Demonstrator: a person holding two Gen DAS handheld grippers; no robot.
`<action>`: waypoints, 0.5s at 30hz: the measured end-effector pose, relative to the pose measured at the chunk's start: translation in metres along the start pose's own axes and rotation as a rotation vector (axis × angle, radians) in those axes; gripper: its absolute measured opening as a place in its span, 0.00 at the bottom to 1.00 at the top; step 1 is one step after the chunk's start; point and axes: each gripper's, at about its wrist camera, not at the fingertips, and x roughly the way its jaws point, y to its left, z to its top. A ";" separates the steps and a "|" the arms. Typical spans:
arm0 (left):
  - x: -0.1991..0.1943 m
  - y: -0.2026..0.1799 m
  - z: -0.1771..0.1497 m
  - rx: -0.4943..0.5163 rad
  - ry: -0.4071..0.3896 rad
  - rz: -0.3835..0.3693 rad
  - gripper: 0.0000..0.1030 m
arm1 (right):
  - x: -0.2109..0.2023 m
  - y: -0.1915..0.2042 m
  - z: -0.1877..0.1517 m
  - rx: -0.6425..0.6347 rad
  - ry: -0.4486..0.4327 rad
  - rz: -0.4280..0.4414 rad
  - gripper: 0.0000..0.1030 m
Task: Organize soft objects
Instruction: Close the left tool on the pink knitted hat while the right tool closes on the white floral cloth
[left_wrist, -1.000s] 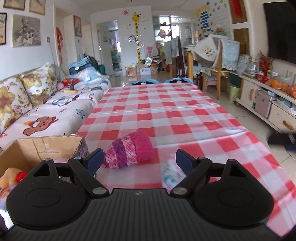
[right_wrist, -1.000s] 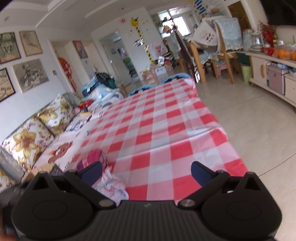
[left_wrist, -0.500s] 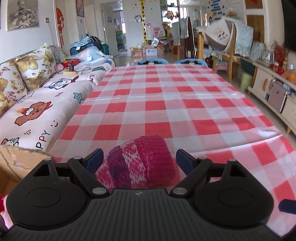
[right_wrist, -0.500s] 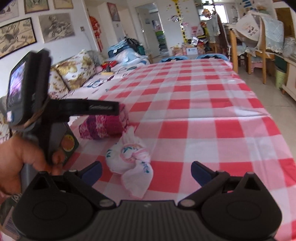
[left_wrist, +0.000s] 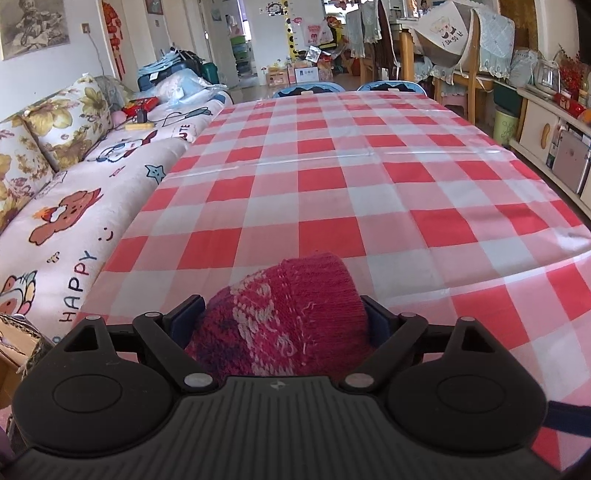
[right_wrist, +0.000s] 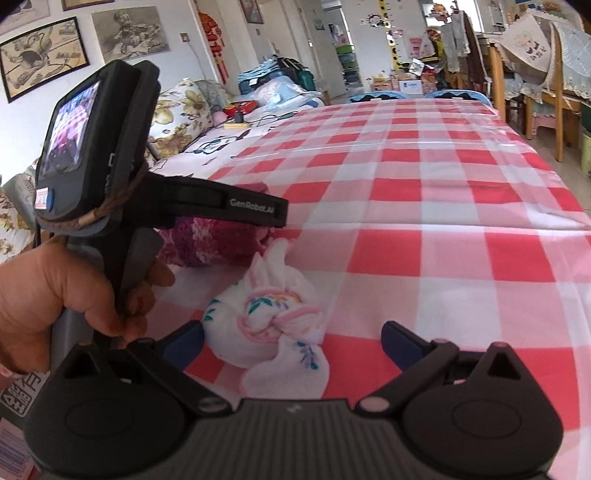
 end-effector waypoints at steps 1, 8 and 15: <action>-0.001 -0.001 -0.001 0.007 -0.001 0.003 1.00 | 0.001 0.001 0.000 -0.011 -0.001 -0.002 0.98; -0.008 -0.004 -0.003 0.014 -0.001 0.015 0.96 | 0.006 0.006 0.003 -0.036 -0.001 0.020 0.82; -0.015 -0.005 -0.006 0.011 -0.002 0.015 0.93 | 0.003 0.016 0.000 -0.110 0.008 0.005 0.67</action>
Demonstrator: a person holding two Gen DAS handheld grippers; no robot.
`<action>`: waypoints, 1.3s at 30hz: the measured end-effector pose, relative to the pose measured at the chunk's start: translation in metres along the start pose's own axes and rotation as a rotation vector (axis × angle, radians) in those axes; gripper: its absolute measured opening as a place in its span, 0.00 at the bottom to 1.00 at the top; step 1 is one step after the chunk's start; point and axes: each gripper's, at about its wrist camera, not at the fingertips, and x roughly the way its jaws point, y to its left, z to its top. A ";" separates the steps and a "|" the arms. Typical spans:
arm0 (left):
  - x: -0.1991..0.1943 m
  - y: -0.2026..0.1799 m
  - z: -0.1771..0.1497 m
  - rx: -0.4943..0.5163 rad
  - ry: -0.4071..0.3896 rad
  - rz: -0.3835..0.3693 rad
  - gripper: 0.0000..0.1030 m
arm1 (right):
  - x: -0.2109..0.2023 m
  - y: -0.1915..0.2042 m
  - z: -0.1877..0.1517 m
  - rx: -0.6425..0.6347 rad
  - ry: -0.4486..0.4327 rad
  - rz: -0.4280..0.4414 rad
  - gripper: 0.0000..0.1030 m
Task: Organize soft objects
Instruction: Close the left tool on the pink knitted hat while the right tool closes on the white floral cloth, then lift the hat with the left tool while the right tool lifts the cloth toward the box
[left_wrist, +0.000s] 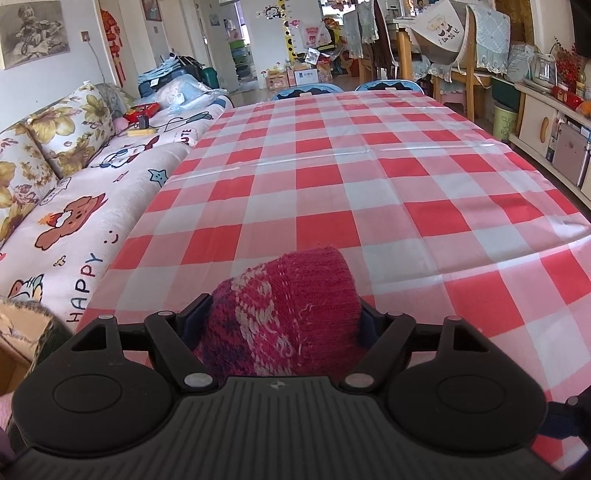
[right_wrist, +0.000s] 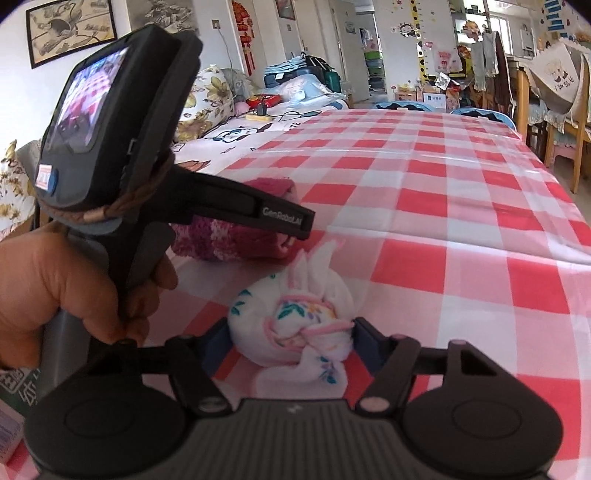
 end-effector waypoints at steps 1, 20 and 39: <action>-0.002 0.000 -0.001 -0.007 0.001 -0.002 0.93 | -0.001 -0.001 -0.001 -0.001 0.001 -0.005 0.67; -0.066 -0.025 -0.053 -0.045 -0.033 -0.062 0.93 | -0.066 -0.038 -0.024 0.103 0.035 -0.155 0.66; -0.140 -0.035 -0.118 -0.014 -0.055 -0.139 0.93 | -0.131 -0.010 -0.027 0.141 -0.018 -0.213 0.66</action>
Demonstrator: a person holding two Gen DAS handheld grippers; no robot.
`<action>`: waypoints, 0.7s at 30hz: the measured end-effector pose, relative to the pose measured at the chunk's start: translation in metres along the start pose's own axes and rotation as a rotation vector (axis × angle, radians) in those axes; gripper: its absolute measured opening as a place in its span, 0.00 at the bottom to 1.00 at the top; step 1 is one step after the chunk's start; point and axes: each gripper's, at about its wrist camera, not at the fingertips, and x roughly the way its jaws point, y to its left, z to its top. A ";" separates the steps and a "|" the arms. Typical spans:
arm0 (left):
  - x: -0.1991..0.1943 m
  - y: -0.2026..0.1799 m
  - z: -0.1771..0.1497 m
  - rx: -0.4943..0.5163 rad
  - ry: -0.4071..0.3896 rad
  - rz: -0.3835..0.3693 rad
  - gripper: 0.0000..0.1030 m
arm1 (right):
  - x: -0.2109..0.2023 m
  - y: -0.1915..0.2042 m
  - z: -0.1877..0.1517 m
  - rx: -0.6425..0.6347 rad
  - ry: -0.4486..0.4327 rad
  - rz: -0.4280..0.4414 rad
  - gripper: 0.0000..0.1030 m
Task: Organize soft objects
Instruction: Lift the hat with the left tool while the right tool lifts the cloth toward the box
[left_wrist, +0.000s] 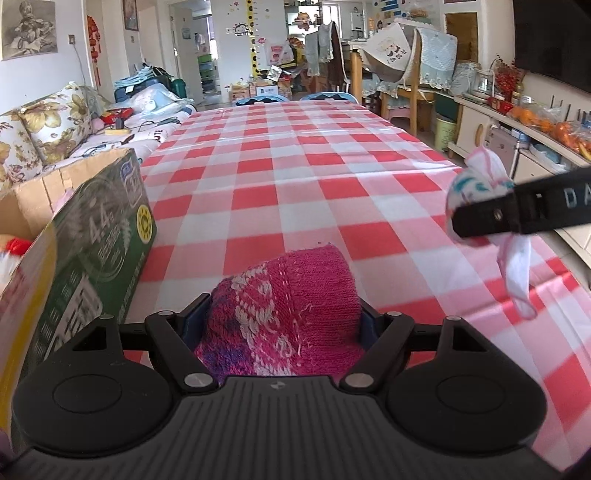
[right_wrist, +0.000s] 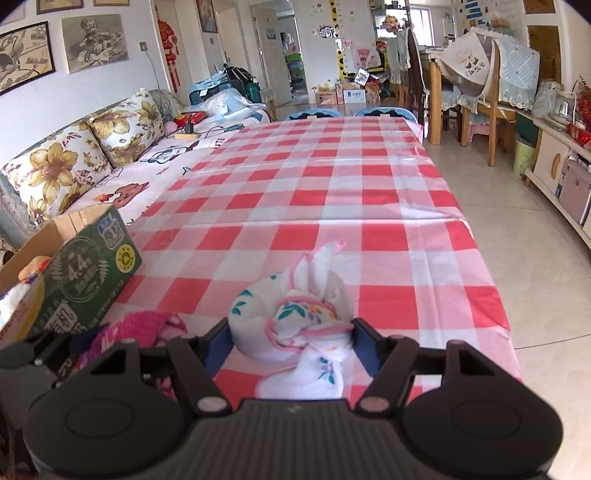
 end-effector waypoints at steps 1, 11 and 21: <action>-0.003 0.000 -0.002 -0.006 0.004 -0.009 0.93 | -0.003 0.002 -0.001 -0.003 -0.003 -0.003 0.66; -0.026 0.009 -0.015 -0.067 0.034 -0.062 0.92 | -0.032 0.020 -0.013 -0.001 -0.041 -0.017 0.66; -0.038 0.020 -0.014 -0.081 0.037 -0.087 0.91 | -0.061 0.042 -0.015 -0.012 -0.117 -0.013 0.66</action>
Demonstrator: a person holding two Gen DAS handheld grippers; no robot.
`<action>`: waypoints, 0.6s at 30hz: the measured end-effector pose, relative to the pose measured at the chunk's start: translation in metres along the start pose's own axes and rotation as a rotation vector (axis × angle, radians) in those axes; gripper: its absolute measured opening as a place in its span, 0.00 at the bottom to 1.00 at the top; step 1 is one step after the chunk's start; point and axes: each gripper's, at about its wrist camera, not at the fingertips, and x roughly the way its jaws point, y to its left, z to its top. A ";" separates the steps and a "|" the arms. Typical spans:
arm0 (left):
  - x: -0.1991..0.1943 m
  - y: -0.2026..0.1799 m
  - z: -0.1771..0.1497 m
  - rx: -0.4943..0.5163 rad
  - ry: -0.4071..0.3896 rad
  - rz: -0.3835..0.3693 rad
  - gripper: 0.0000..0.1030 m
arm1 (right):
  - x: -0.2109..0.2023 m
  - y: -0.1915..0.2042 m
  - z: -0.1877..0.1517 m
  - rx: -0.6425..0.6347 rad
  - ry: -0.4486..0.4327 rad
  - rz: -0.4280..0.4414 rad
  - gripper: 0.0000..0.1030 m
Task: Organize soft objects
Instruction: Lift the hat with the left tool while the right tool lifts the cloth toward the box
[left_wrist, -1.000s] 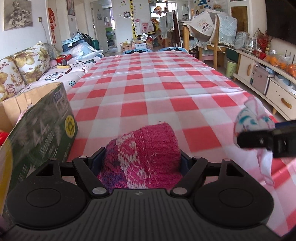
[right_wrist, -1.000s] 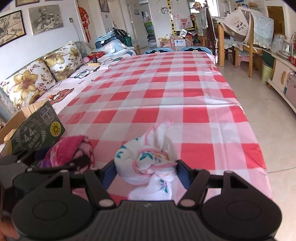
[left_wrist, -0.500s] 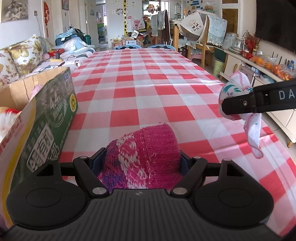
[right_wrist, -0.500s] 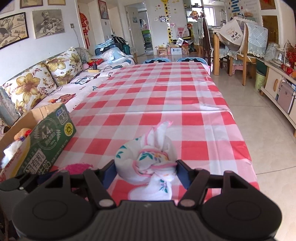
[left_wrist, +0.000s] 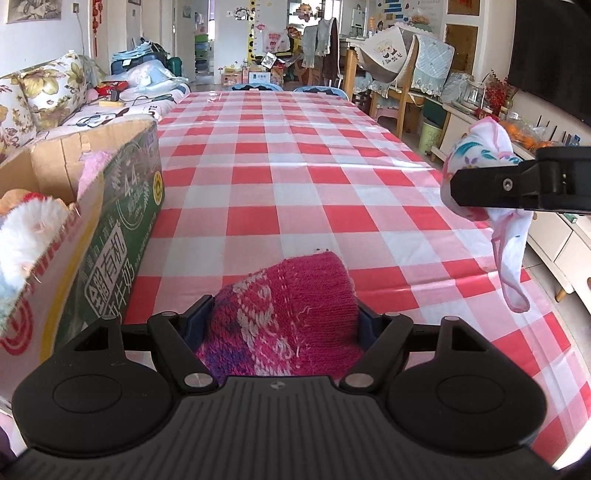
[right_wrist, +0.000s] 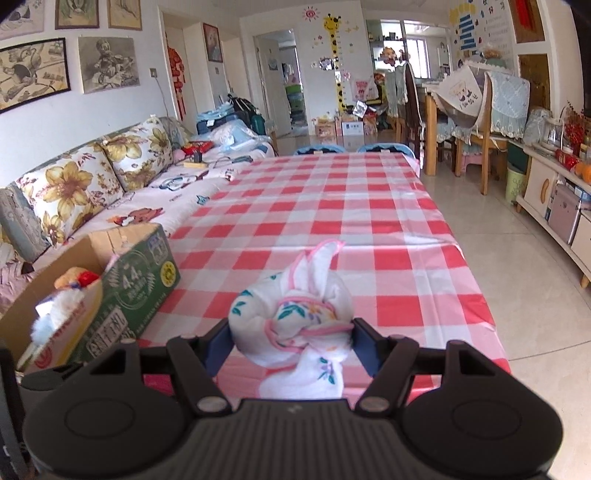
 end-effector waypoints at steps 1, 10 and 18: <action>-0.002 0.000 0.001 0.001 -0.005 -0.002 0.91 | -0.003 0.002 0.001 -0.002 -0.009 0.001 0.66; -0.020 0.006 0.013 0.009 -0.062 -0.028 0.91 | -0.017 0.007 0.007 0.020 -0.067 -0.004 0.66; -0.038 0.008 0.024 0.017 -0.120 -0.040 0.91 | -0.020 0.010 0.013 0.016 -0.102 -0.017 0.66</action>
